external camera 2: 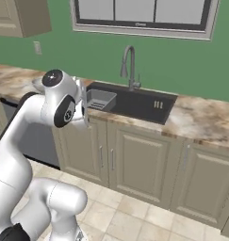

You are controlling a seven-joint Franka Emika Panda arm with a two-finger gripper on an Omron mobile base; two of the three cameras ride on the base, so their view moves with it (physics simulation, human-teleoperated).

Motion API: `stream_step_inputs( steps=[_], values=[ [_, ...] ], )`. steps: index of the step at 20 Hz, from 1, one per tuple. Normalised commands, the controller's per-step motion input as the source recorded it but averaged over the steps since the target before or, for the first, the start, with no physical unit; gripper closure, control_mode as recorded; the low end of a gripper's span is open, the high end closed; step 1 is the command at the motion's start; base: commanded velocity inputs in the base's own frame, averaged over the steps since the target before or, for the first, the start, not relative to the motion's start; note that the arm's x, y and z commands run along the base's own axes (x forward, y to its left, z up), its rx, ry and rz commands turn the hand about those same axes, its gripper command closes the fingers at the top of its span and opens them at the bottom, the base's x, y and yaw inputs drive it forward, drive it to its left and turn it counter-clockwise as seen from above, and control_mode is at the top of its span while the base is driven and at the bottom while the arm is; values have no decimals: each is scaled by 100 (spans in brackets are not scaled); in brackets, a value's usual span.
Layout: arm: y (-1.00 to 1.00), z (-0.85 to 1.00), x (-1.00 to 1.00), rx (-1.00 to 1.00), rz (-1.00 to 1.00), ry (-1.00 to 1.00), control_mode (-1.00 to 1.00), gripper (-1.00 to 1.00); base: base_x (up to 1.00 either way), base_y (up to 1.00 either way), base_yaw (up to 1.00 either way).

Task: Move the glass cup from next to the sink to the open cabinet. Then, move the bowl with the lime to the fridge to clear the area for faucet cleaning.

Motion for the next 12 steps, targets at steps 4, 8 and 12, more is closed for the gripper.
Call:
stream_step_inputs(
  steps=[4, 8, 12],
  values=[
    [0, 0, 0, 0, 0, 0, 100, -100, 98, 100, 0],
    [0, 0, 0, 0, 0, 0, 100, -100, 100, 100, -2],
    [0, 0, 0, 0, 0, 0, 100, -100, 100, 48, 0]
  ],
)
